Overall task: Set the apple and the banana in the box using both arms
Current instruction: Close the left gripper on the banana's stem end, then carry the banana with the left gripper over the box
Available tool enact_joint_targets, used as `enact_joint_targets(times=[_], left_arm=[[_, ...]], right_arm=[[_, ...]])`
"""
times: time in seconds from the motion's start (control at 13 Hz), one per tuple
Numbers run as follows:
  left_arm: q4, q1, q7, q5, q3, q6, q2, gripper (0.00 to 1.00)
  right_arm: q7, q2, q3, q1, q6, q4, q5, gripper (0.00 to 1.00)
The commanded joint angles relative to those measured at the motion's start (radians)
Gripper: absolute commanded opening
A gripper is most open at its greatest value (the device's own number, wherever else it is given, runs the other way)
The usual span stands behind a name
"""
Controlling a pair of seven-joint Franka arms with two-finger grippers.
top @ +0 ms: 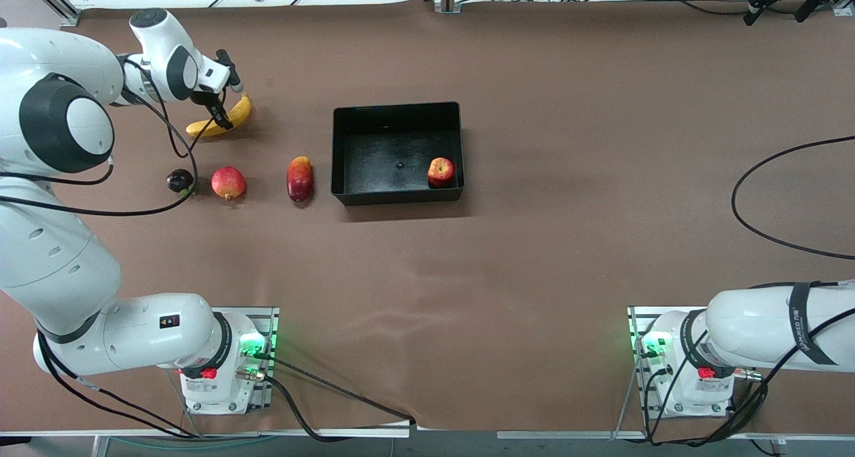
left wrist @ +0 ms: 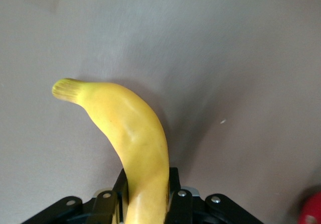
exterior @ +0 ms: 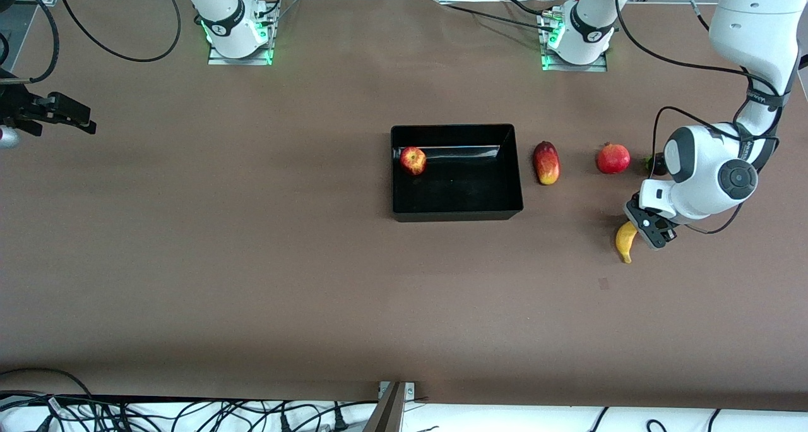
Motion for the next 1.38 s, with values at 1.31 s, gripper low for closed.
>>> enact_joint_targets(times=[1.31], left_arm=[[-0.125, -0.576, -0.738, -0.235, -0.165, -0.075, -0.185, 0.00]], right_arm=[[0.023, 0.018, -0.009, -0.004, -0.008, 0.014, -0.007, 1.00]])
